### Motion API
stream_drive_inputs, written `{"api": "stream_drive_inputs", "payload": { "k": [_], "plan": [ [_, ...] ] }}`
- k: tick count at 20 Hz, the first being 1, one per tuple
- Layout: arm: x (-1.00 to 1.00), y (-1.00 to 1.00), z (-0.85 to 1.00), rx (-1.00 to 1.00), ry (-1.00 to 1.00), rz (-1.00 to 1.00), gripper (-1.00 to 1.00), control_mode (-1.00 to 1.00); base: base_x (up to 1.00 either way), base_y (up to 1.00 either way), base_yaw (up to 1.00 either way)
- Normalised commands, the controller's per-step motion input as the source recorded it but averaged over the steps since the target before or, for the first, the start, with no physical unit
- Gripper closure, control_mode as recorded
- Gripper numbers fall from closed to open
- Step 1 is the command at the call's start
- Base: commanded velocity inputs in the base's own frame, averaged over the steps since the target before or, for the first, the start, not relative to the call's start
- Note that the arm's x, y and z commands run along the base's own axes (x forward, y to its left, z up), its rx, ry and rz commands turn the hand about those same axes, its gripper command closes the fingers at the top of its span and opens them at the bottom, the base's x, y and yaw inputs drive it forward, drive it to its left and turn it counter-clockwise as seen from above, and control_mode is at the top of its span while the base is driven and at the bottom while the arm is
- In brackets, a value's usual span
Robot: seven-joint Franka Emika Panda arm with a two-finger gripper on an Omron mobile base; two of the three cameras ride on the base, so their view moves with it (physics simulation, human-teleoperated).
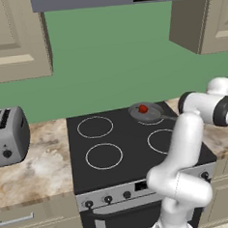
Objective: Put the eggplant and bell pepper in the pan. Then turn on the rear right burner and set the heat to medium.
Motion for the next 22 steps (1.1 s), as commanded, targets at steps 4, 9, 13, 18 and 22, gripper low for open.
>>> {"api": "stream_drive_inputs", "payload": {
  "k": [4, 9, 13, 18, 22],
  "plan": [
    [-0.44, 0.49, 0.75, 0.0, 0.0, 0.14, 1.0, -1.0, 0.0, 0.0, 0.0],
    [-0.36, 0.45, 0.79, 0.0, -0.02, 0.17, 1.0, -1.0, 0.0, 0.0, 0.0],
    [-0.4, 0.59, 0.66, 0.0, -0.08, 0.17, 1.0, -1.0, 0.0, 0.0, 0.0],
    [-0.22, 0.7, 0.64, 0.0, -0.12, 0.18, 1.0, -1.0, 0.0, 0.0, 0.0],
    [-0.14, 0.79, 0.6, 0.0, -0.08, 0.17, 1.0, -1.0, 0.0, 0.0, 0.0]
  ]
}}
